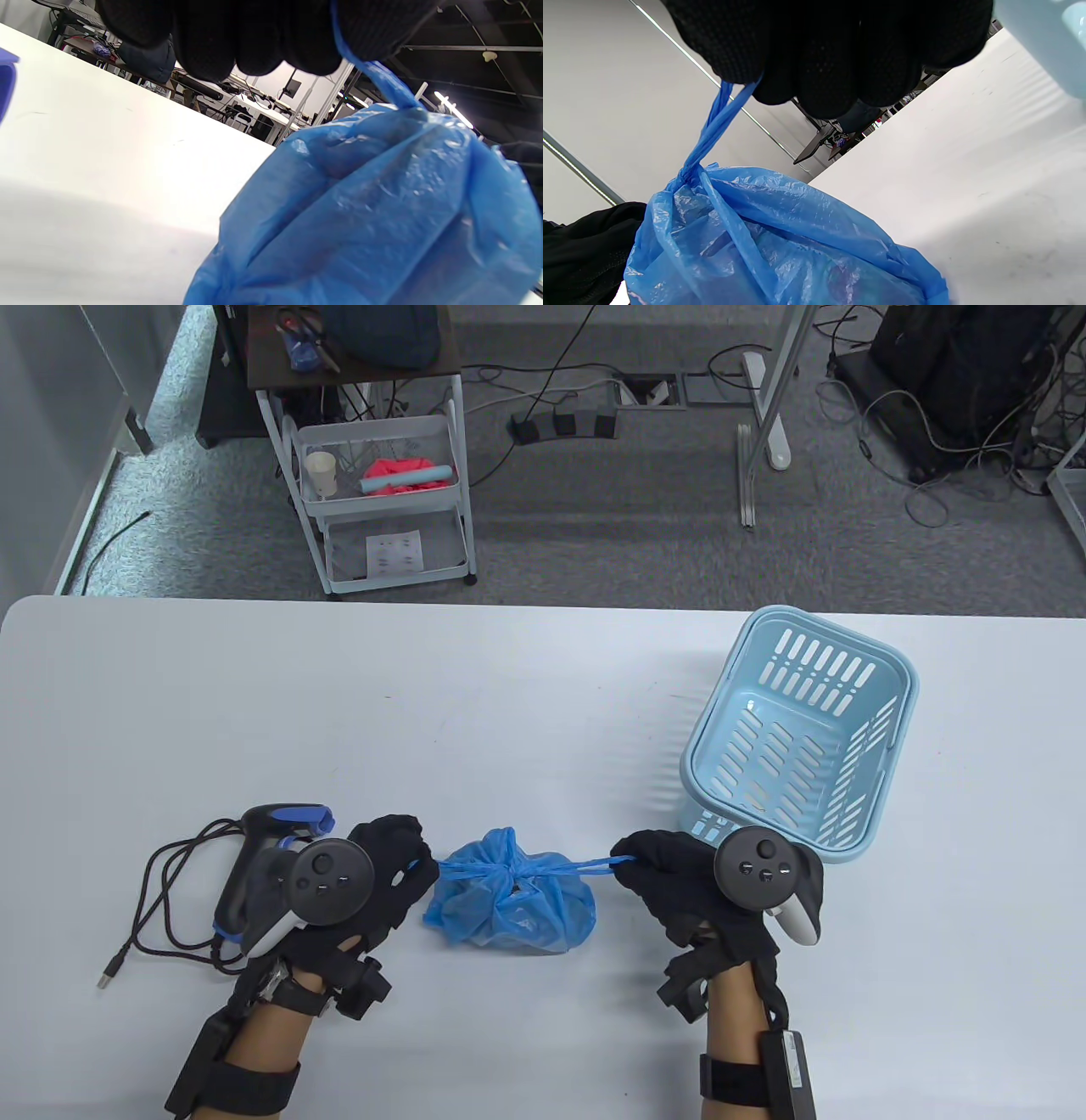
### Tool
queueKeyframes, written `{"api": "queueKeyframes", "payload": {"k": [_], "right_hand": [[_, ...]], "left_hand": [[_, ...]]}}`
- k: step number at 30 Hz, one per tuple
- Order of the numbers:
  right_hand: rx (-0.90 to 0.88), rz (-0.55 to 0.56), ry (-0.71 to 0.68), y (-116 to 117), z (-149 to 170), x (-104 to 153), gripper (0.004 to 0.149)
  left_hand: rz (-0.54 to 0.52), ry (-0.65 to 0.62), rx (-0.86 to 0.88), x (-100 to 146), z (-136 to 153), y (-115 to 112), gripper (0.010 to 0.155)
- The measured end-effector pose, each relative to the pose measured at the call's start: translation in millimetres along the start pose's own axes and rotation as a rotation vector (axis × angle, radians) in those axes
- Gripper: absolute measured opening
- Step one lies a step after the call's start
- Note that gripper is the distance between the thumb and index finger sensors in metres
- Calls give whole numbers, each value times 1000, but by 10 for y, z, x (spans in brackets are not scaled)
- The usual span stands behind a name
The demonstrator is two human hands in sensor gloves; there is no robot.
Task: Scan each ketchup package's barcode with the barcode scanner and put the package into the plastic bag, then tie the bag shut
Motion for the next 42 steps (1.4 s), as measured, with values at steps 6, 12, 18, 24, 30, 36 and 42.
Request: {"api": "queueKeyframes", "payload": {"k": [6, 12, 18, 24, 30, 36, 42], "right_hand": [[19, 0, 13, 21, 24, -8, 34], [28, 3, 25, 21, 44, -3, 35], [41, 4, 31, 26, 50, 19, 37], [43, 15, 41, -18, 65, 119, 51], [99, 124, 17, -228, 23, 315, 55], [441, 232, -7, -266, -31, 554, 61], [694, 83, 52, 75, 123, 661, 79]], "left_hand": [[-29, 39, -252, 160, -7, 29, 67], [21, 105, -442, 246, 102, -192, 81], [125, 153, -443, 250, 241, -441, 89], [175, 178, -451, 251, 311, -538, 90], [176, 171, -456, 242, 295, -557, 90], [179, 170, -458, 222, 291, -573, 90], [200, 173, -470, 204, 301, -626, 90]]}}
Point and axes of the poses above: the tracker on the back of each hand, its own z axis roughly to the little-finger side, its own x axis roughly from the fingertips to the wrist, y = z × x, the point moved 4 cm from there along -x, roughly from the wrist to the fingertips, and after that the axes turned 8 degrees about z, right-handed, at the moved point
